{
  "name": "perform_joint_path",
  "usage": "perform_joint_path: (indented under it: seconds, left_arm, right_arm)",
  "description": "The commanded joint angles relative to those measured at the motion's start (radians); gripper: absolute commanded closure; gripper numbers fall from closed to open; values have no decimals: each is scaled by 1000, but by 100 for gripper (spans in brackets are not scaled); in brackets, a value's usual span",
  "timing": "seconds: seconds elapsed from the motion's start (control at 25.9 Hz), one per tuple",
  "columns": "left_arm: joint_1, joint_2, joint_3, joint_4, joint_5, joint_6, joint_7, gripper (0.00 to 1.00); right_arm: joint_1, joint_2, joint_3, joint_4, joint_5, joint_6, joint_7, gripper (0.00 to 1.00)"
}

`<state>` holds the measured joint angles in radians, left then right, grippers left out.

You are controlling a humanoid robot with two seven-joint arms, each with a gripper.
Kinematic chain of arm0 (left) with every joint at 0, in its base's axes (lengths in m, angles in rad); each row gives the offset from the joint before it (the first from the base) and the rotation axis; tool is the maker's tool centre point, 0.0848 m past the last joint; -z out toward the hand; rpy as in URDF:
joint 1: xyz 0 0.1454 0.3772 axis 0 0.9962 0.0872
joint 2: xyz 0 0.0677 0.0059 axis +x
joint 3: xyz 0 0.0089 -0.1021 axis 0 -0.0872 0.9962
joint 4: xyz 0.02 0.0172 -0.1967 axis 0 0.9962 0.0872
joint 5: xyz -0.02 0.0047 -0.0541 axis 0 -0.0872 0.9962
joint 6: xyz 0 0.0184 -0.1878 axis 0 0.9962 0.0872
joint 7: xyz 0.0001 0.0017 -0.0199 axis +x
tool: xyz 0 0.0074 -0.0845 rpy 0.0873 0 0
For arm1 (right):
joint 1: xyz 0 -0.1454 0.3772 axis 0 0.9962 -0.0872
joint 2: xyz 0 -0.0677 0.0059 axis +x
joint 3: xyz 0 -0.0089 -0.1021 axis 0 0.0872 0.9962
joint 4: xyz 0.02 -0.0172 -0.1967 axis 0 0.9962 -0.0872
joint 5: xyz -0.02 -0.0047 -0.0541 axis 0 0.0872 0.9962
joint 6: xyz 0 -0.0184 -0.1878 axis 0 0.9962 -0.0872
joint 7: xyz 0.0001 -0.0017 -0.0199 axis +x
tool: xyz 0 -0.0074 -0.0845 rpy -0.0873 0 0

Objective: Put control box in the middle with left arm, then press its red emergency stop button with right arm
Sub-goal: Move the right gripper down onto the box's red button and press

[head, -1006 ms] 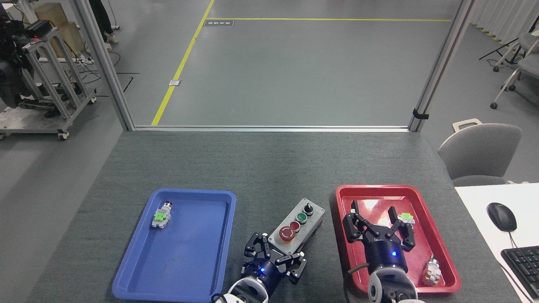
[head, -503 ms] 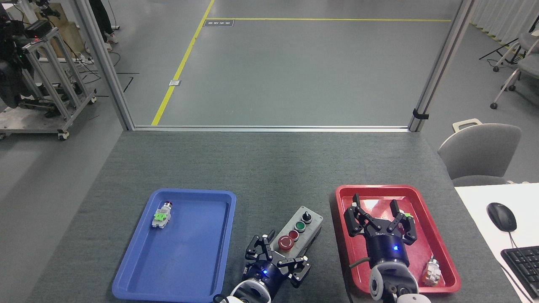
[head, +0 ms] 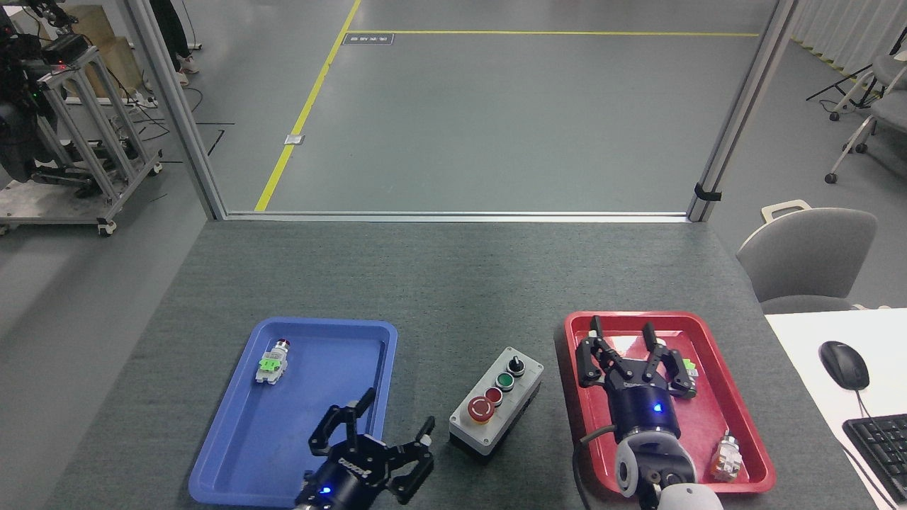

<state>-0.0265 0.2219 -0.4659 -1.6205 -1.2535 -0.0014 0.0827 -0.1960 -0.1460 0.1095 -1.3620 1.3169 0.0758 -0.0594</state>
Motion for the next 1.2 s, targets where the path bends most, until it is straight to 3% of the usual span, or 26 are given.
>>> perform_joint_path:
  seconds: [0.0, 0.08, 0.35, 0.62, 0.89, 1.16]
  left_arm:
    - [39, 42, 153, -53, 109, -69, 5, 2]
    - [31, 40, 242, -18, 111, -101, 5, 2]
    - [-38, 25, 424, 82, 141, -121, 3, 2]
    - [-81, 25, 443, 100, 155, -95, 0, 2]
    - [-81, 25, 444, 102, 155, -109, 12, 1]
    - [-84, -39, 444, 102, 154, -95, -8, 1]
  right_arm:
    - [-77, 8, 82, 153, -2, -172, 10, 100]
    - [-123, 11, 131, 228, 5, -225, 10, 100]
    - [-118, 28, 300, 253, 5, -192, 10, 100]
    - [-112, 29, 329, 261, 30, -191, 9, 100]
    - [-125, 62, 340, 409, 39, -192, 9, 100]
    - [-125, 79, 345, 442, 84, -191, 6, 100]
